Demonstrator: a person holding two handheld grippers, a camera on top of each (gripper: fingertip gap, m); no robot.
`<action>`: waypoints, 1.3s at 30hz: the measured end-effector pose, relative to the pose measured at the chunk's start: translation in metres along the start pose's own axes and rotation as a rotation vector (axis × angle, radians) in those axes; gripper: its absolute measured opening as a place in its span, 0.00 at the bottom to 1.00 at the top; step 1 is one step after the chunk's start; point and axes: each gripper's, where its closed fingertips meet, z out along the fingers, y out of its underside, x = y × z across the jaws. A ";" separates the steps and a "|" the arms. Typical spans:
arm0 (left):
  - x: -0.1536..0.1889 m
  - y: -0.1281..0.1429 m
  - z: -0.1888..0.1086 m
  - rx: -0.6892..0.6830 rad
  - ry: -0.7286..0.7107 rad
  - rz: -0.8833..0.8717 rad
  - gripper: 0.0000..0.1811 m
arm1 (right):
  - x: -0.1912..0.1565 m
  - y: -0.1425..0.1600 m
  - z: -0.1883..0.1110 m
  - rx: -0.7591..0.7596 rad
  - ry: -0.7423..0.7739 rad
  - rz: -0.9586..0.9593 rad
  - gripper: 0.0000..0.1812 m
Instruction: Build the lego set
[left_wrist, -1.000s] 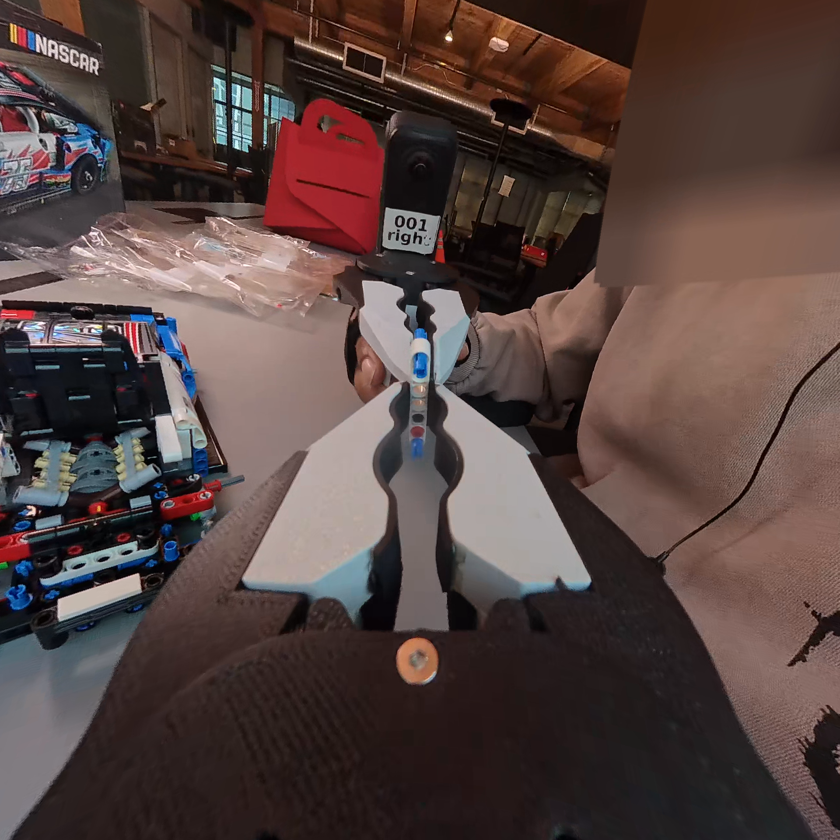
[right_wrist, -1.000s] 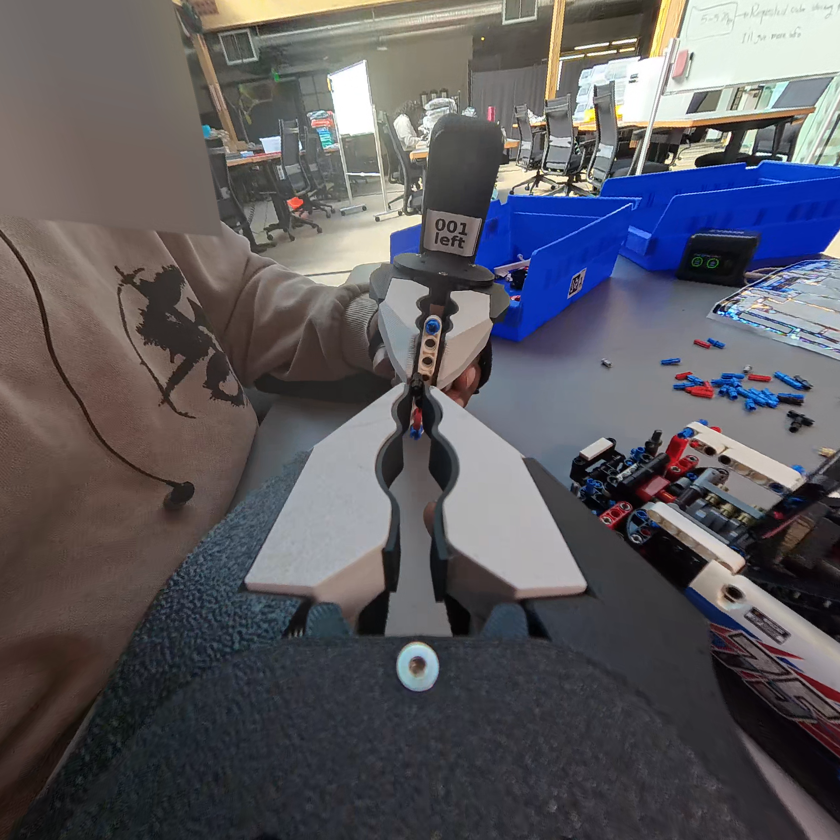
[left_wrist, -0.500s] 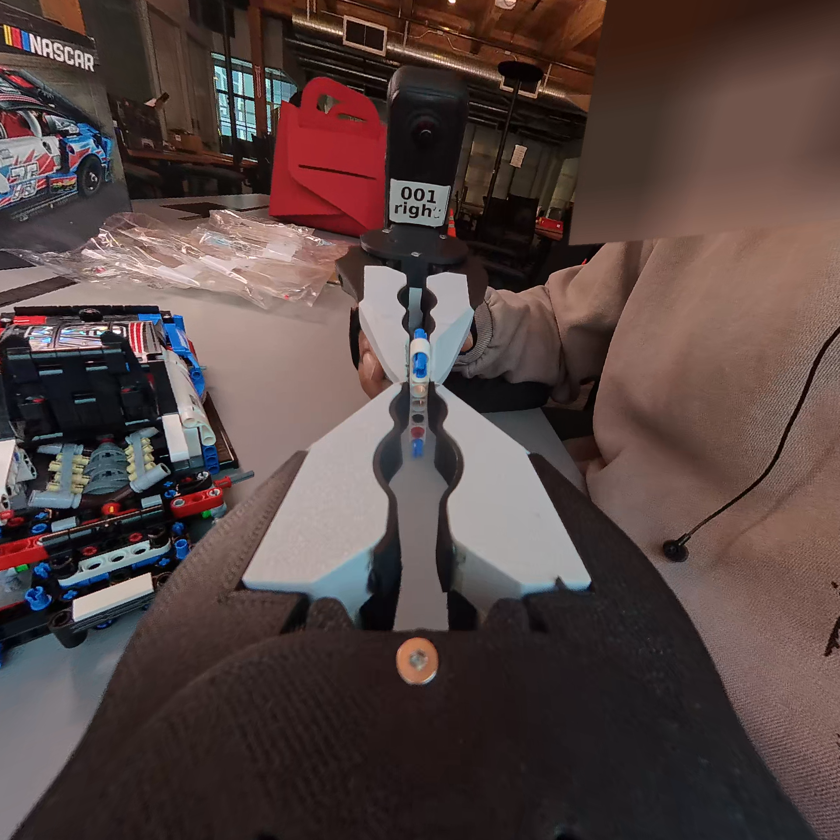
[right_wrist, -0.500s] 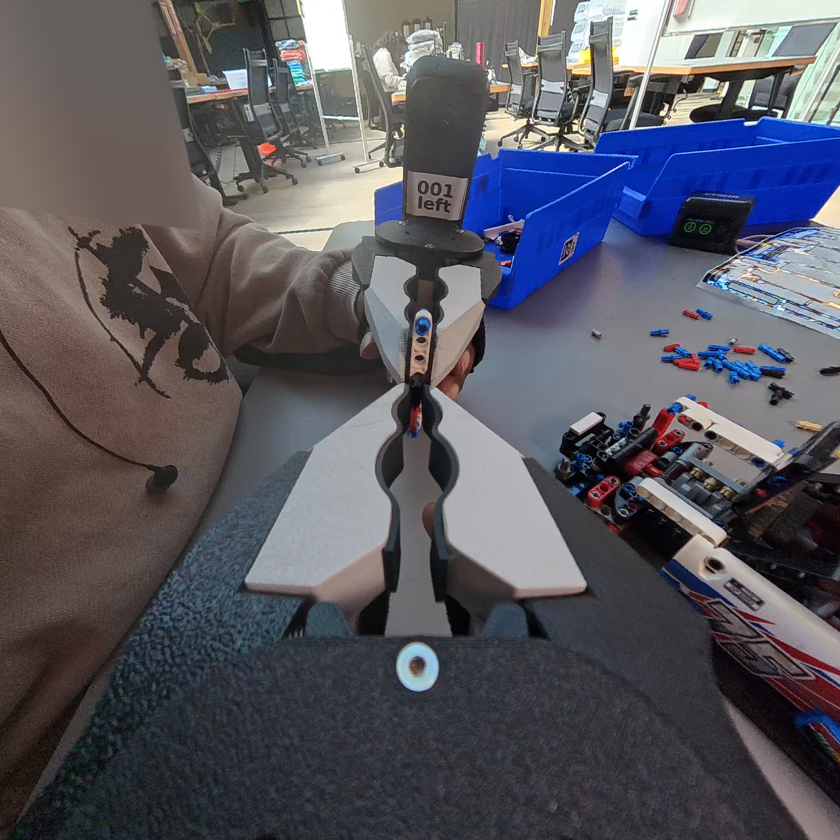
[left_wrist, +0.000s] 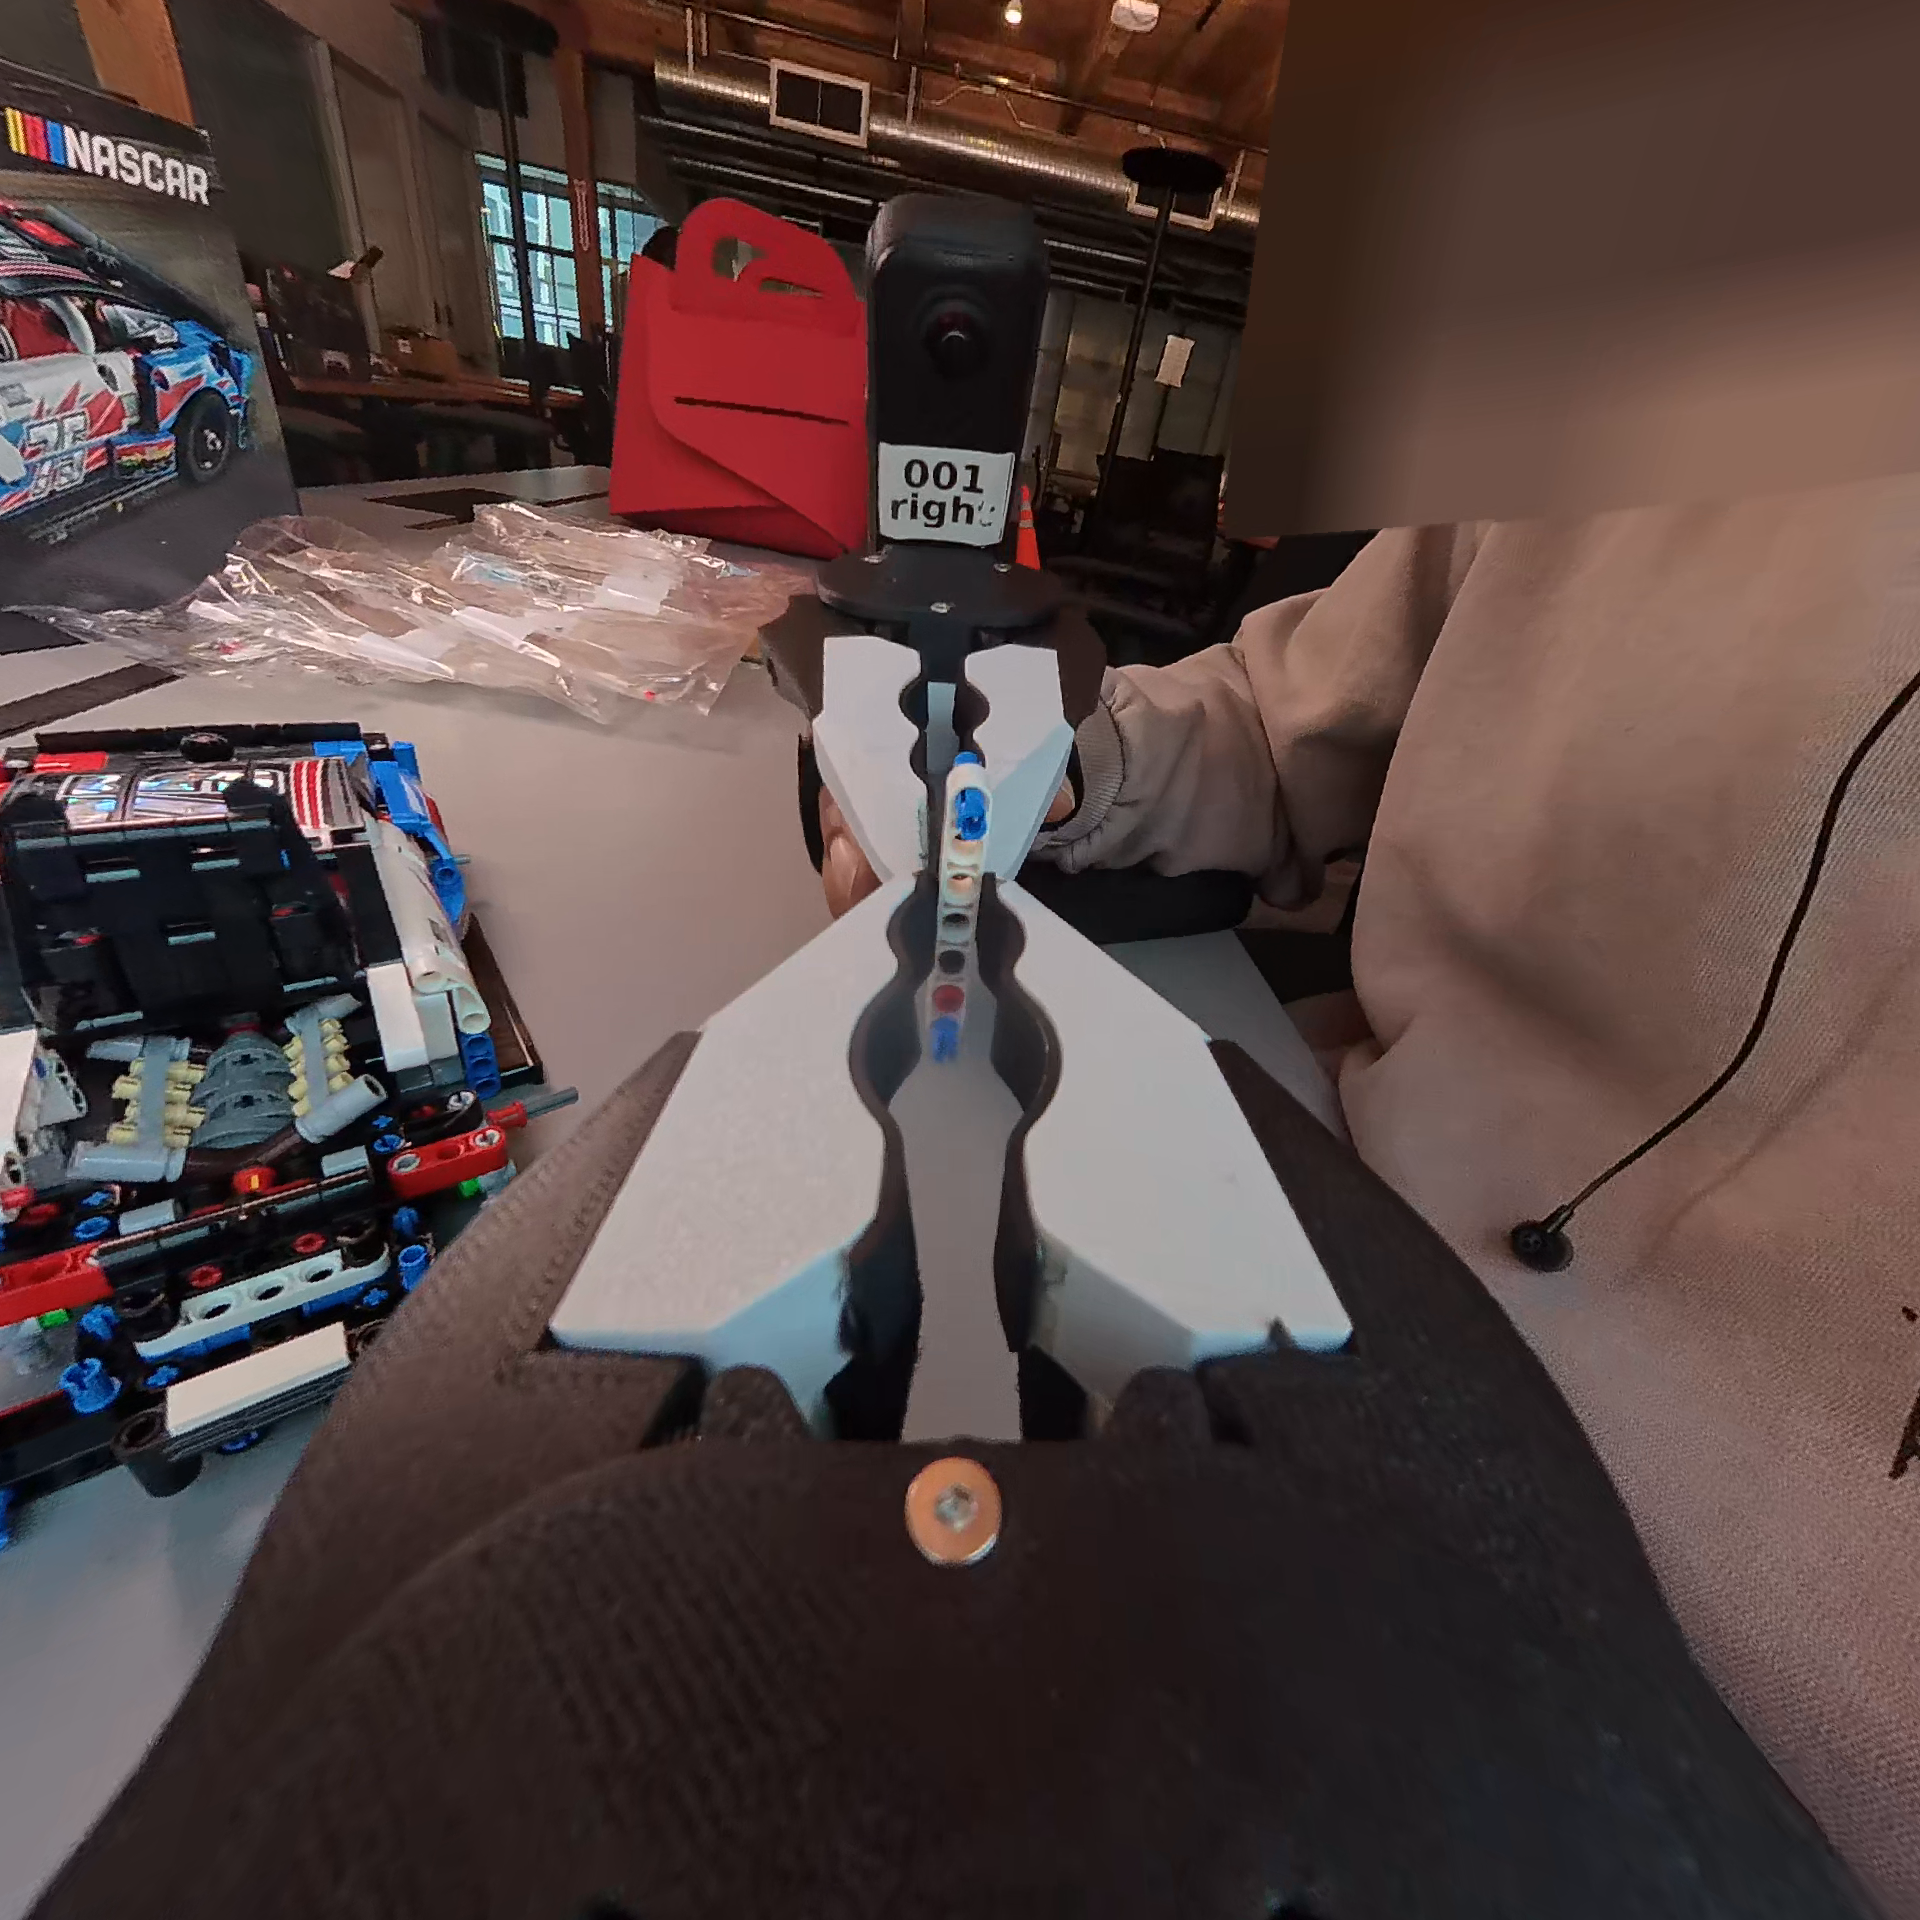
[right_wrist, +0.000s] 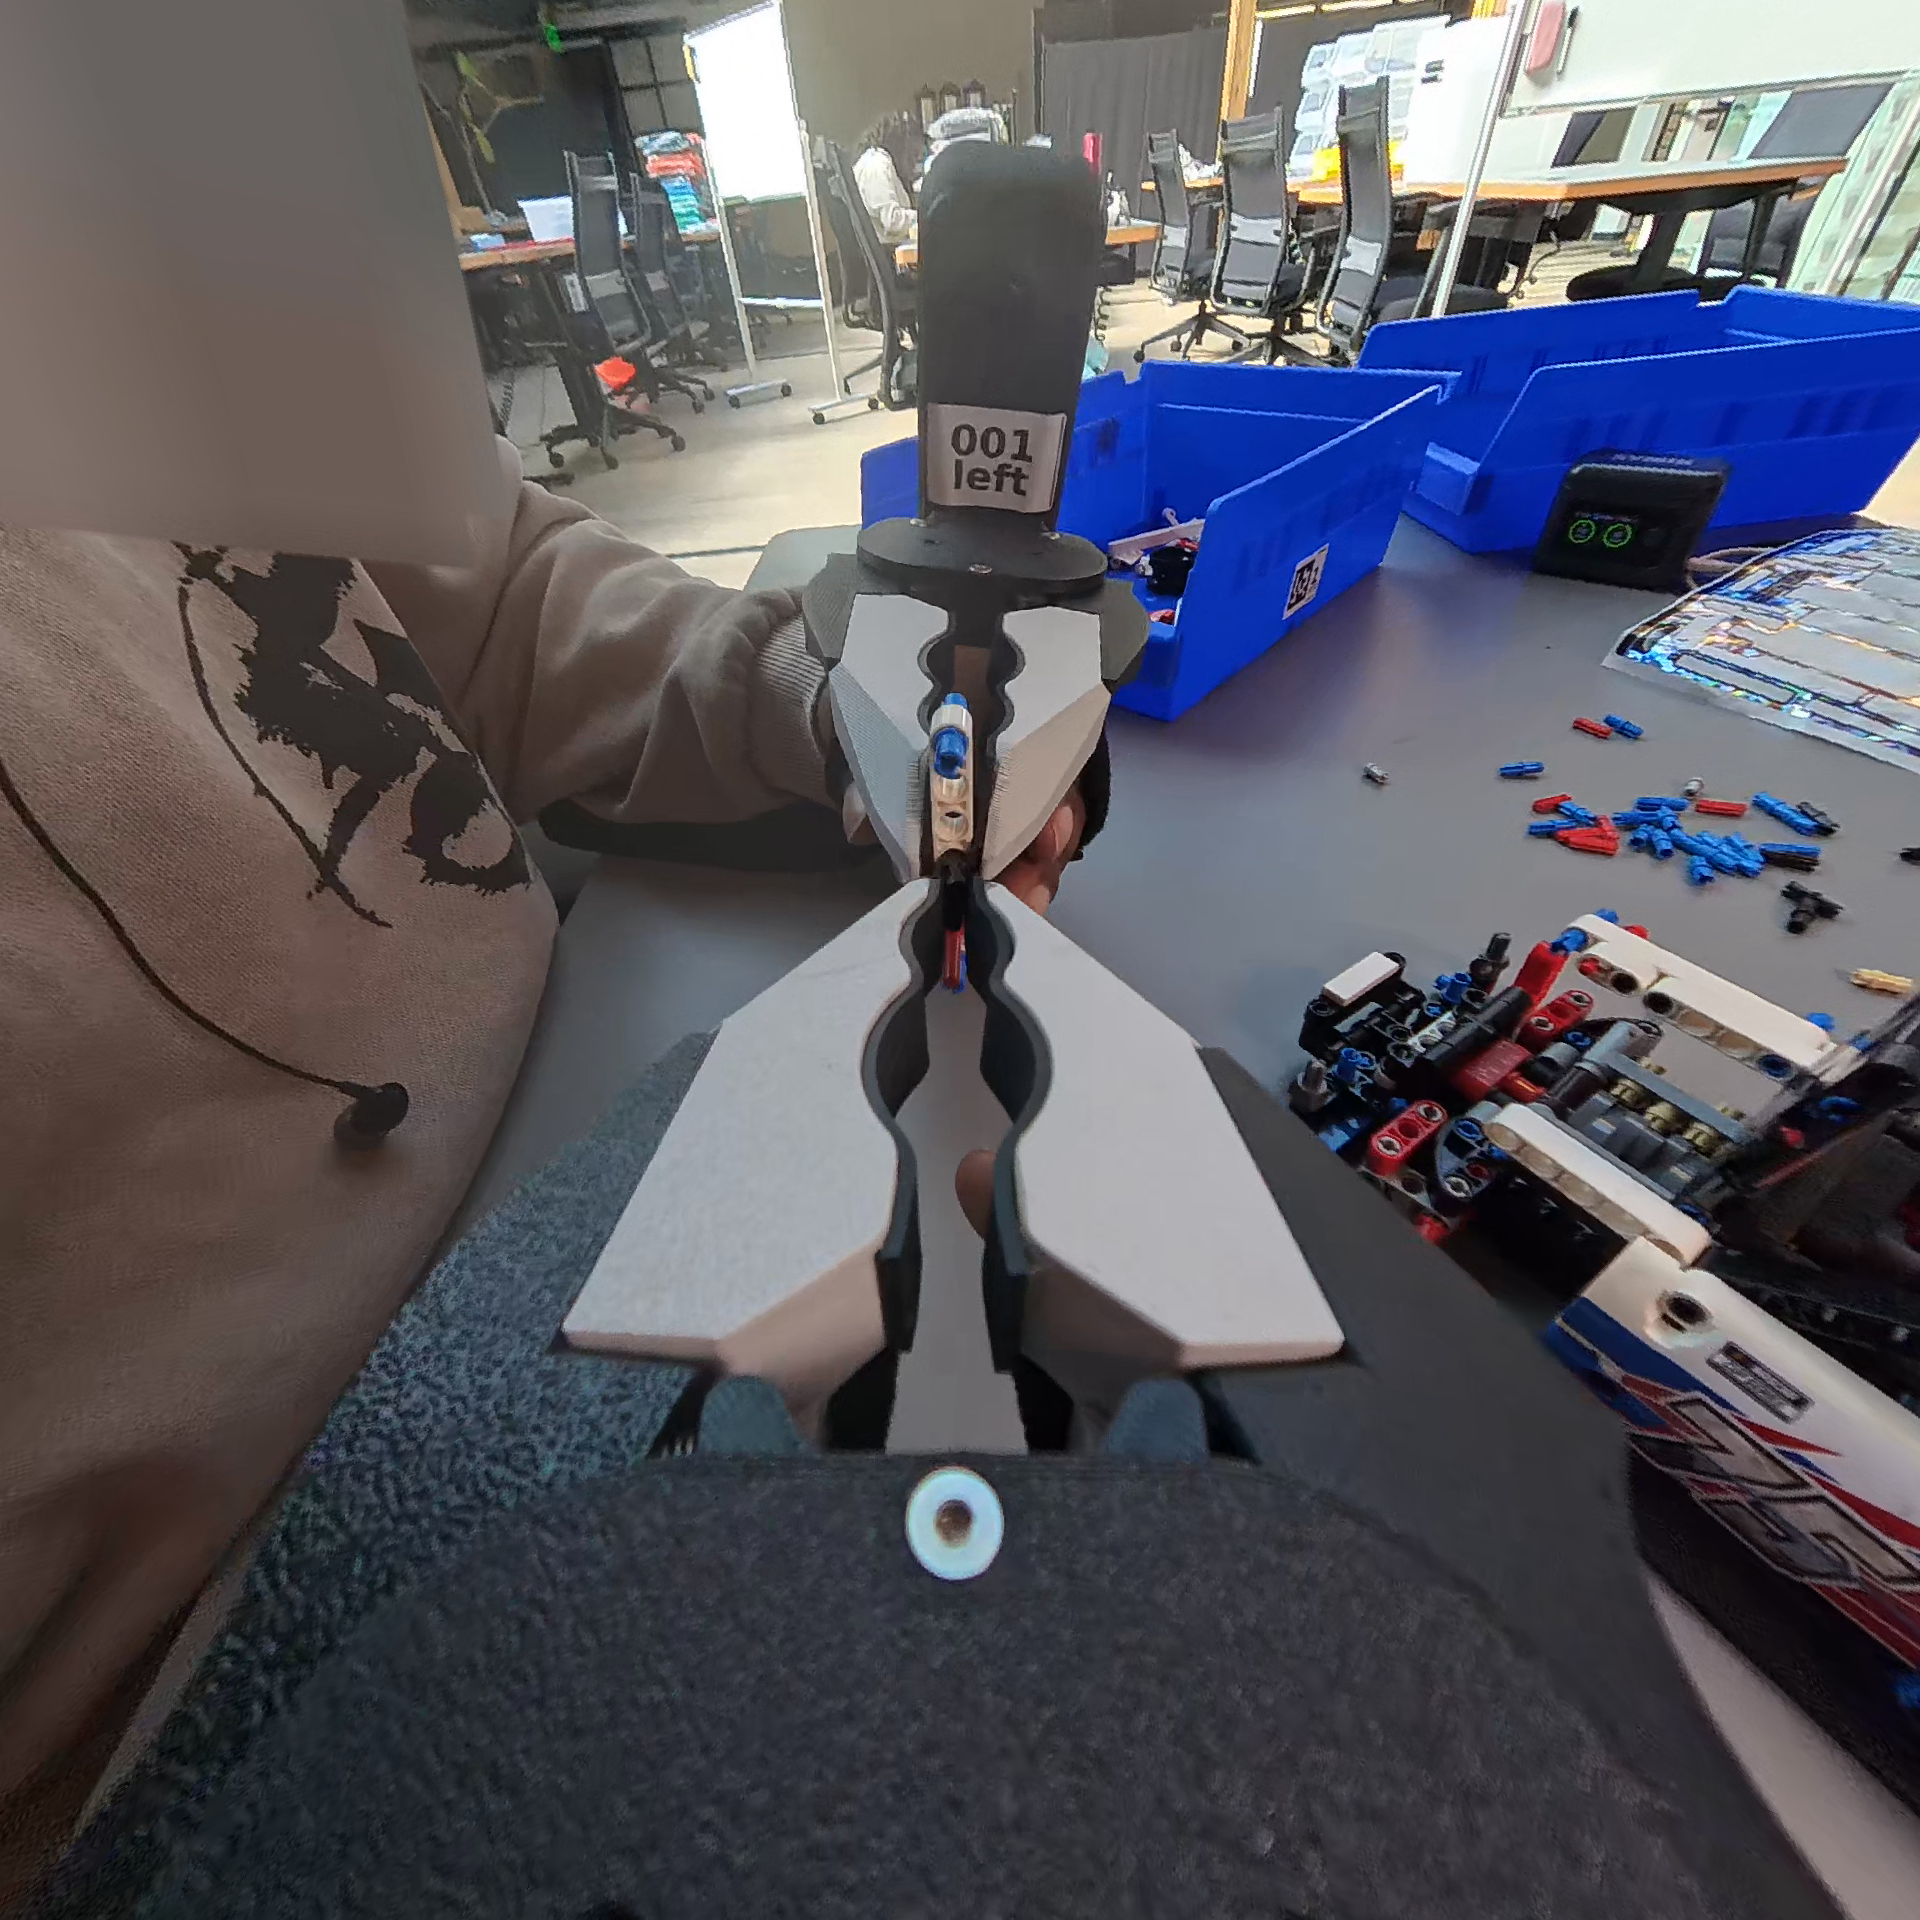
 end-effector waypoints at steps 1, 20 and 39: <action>0.002 -0.002 0.000 0.014 0.012 -0.006 0.03 | -0.002 -0.002 0.000 0.019 -0.023 0.029 0.01; -0.027 -0.034 -0.002 0.266 -0.081 -0.277 0.03 | 0.044 -0.034 -0.016 0.130 0.349 -0.069 0.16; -0.058 -0.034 -0.003 0.421 -0.243 -0.520 0.03 | 0.059 -0.029 -0.002 -0.040 0.657 -0.301 0.21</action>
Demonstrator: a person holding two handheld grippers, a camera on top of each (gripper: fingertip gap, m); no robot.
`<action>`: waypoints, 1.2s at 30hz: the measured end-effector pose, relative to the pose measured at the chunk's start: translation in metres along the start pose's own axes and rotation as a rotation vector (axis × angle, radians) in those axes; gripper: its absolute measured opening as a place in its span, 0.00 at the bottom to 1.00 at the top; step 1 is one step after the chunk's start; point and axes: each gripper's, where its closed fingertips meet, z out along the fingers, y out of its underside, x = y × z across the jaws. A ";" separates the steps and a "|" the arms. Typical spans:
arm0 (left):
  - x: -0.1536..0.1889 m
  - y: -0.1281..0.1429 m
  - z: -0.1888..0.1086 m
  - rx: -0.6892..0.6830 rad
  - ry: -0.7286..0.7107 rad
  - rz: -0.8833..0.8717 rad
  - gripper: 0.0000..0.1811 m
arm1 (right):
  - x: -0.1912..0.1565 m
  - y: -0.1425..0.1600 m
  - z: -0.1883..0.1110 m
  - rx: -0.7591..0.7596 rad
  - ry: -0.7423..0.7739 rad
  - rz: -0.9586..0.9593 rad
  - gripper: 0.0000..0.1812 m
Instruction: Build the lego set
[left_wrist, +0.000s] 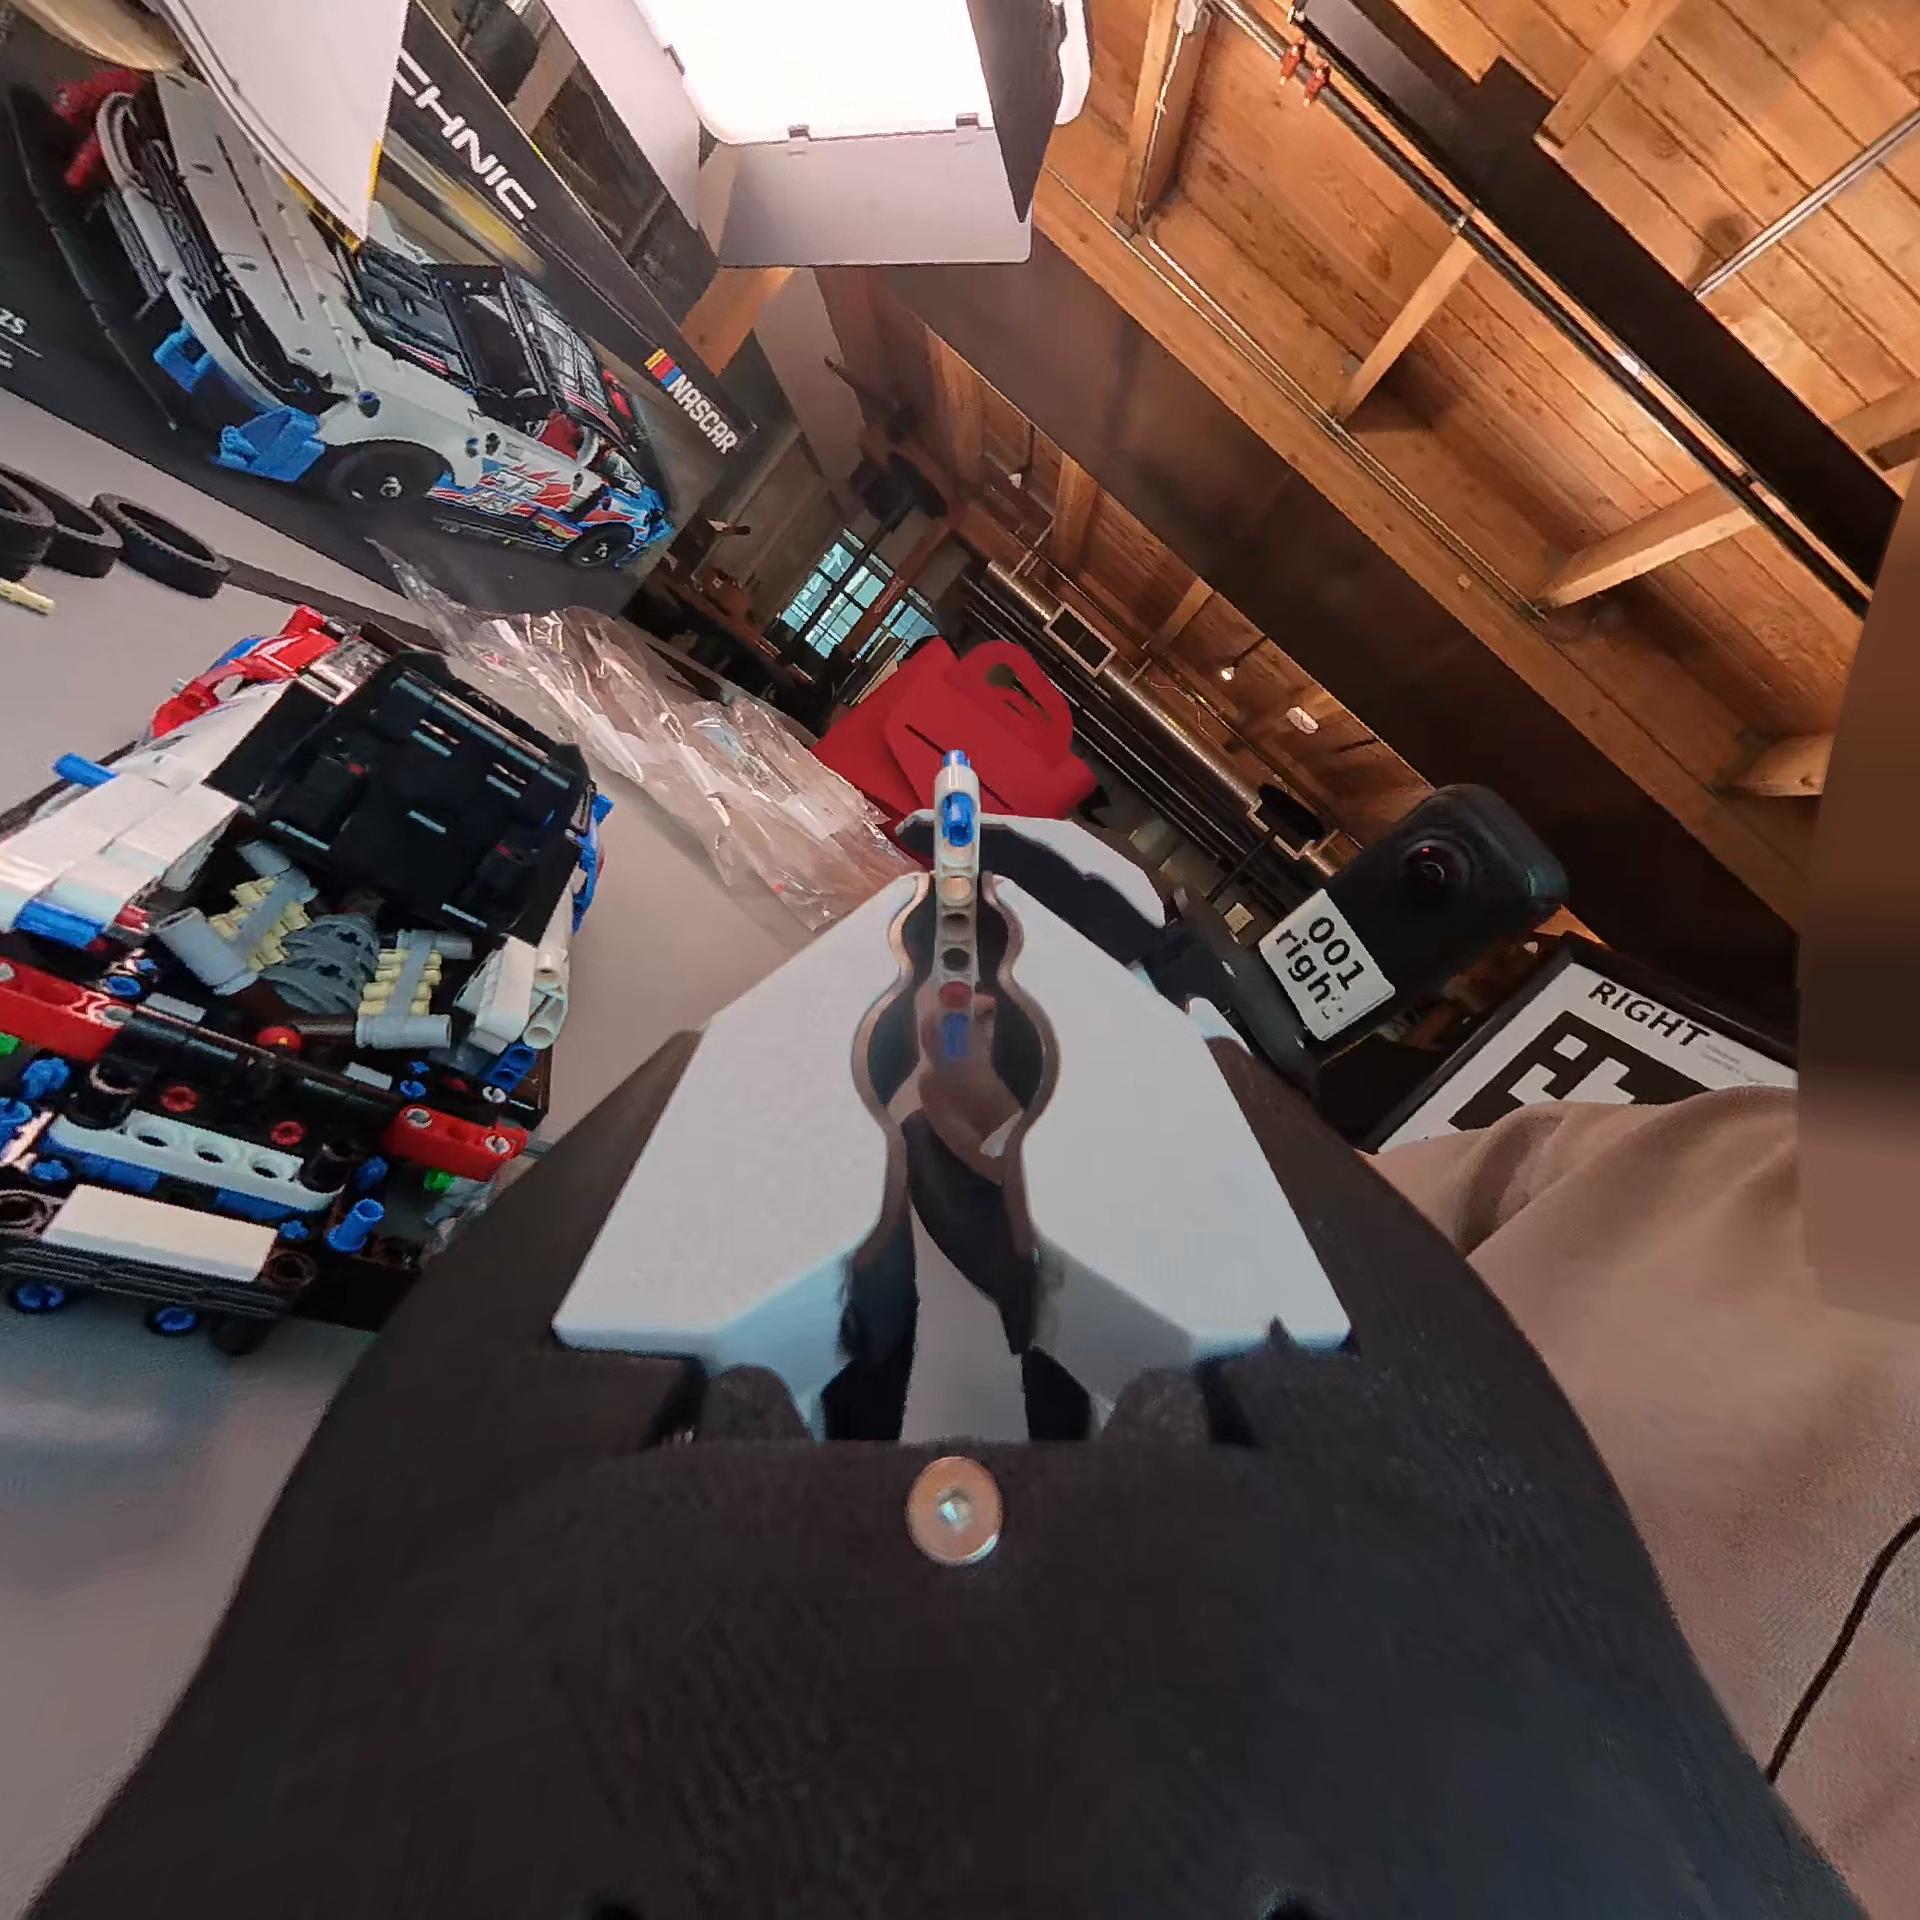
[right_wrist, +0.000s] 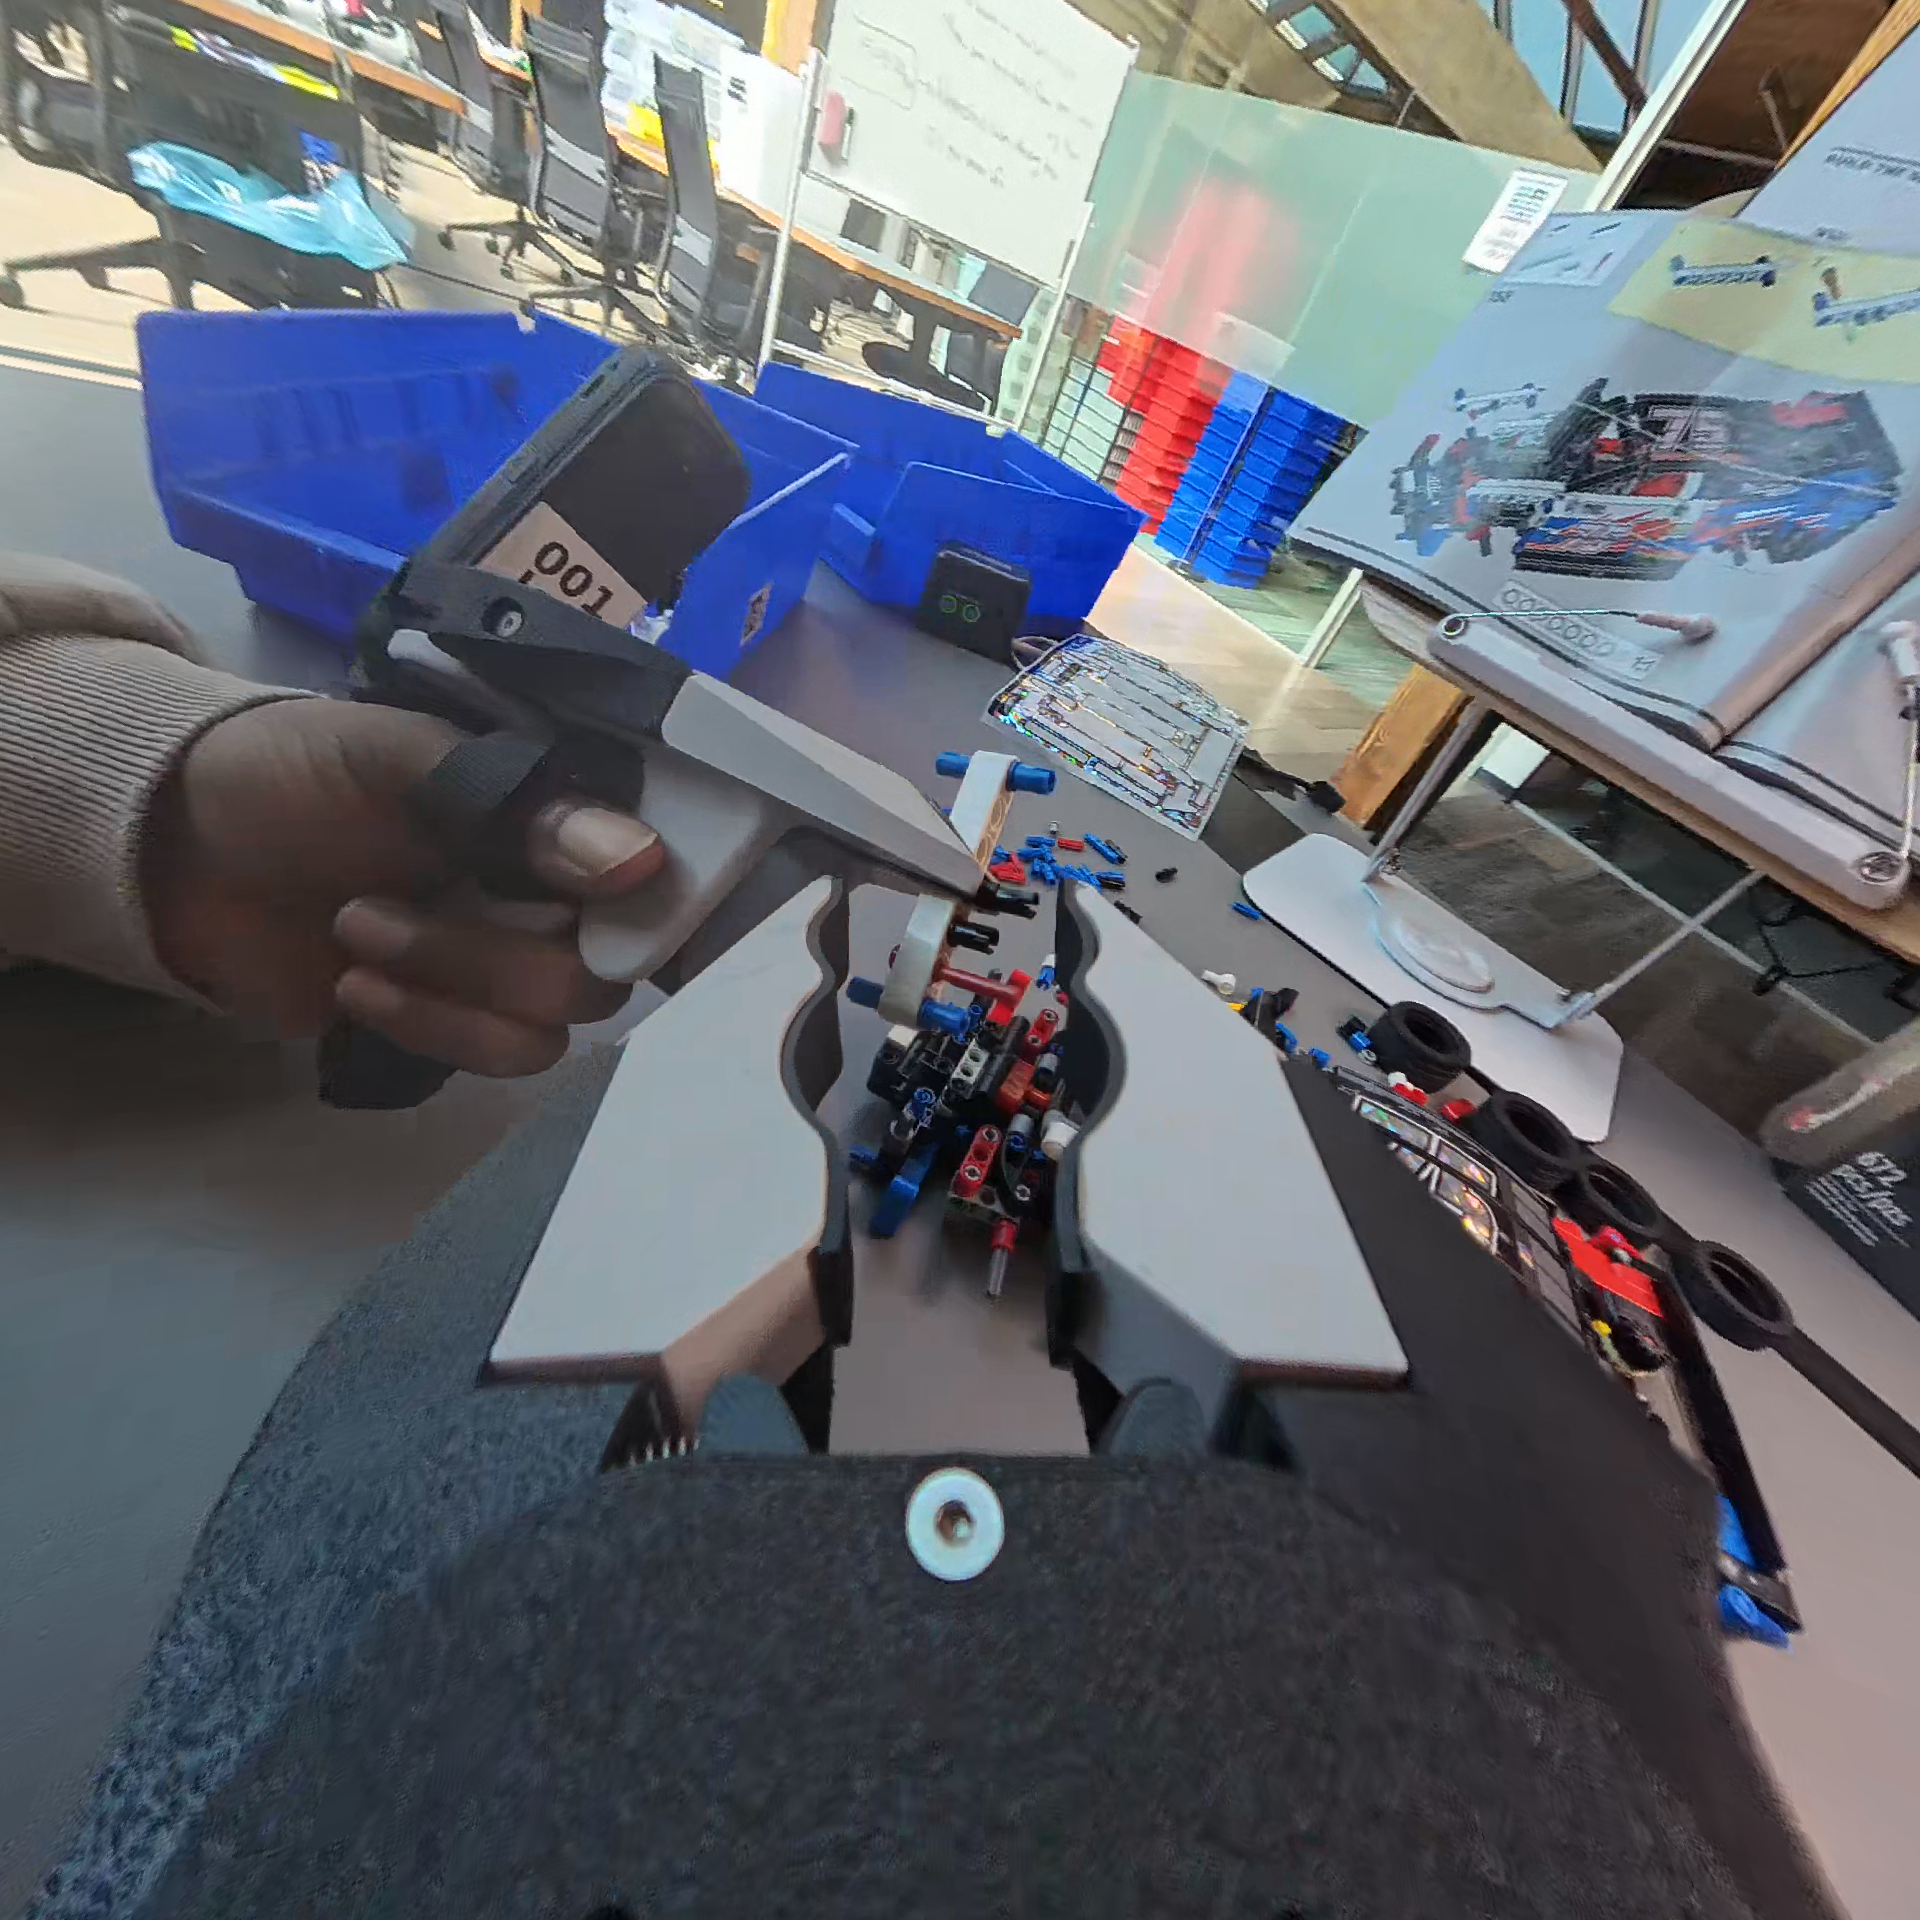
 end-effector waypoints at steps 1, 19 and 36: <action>0.000 0.001 0.002 0.005 -0.007 -0.012 0.03 | 0.000 0.001 0.002 -0.013 0.015 -0.012 0.18; -0.019 0.010 -0.007 -0.089 -0.157 -0.037 0.03 | 0.001 0.027 0.008 -0.106 -0.010 -0.181 0.10; -0.024 -0.004 -0.009 -0.024 -0.057 -0.207 0.03 | -0.001 0.007 0.006 0.053 -0.215 0.154 0.20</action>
